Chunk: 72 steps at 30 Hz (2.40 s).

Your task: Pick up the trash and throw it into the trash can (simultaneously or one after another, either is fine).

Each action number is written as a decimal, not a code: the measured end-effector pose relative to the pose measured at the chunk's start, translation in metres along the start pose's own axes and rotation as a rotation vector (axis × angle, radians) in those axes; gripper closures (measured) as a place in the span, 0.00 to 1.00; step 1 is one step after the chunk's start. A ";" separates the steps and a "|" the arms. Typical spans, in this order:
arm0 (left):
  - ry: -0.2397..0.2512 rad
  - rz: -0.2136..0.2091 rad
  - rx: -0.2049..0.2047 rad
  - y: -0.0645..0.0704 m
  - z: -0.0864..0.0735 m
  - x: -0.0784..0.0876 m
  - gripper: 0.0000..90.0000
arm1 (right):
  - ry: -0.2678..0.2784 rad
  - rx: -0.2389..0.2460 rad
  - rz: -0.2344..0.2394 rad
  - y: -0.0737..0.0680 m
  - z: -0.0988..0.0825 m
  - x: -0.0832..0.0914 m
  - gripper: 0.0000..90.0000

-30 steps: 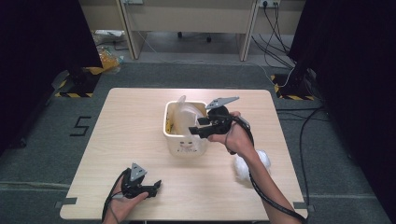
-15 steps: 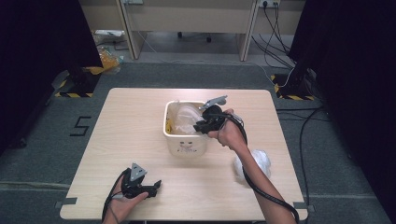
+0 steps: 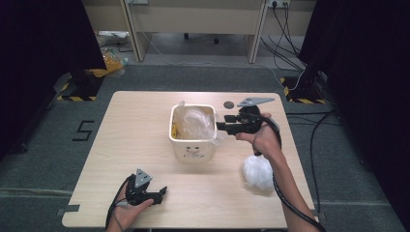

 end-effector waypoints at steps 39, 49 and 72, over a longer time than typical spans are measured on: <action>0.000 0.001 0.001 0.000 0.000 0.000 0.15 | 0.004 -0.162 -0.217 0.051 -0.133 0.048 0.38; -0.001 0.000 0.000 0.000 0.000 0.000 0.15 | -0.050 -0.150 -0.303 0.062 -0.151 0.053 0.32; -0.003 -0.002 -0.002 0.000 -0.001 0.001 0.15 | -0.198 -0.094 -0.314 0.063 -0.188 0.026 0.52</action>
Point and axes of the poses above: each handheld gripper's, and its own axes: x roughly backward along the jaws, z roughly out of its top, y roughly to its right, the point moved 5 cm from there along -x, roughly forward along the jaws, and after that the axes turned 13 degrees about -z, right-handed, at the moved point
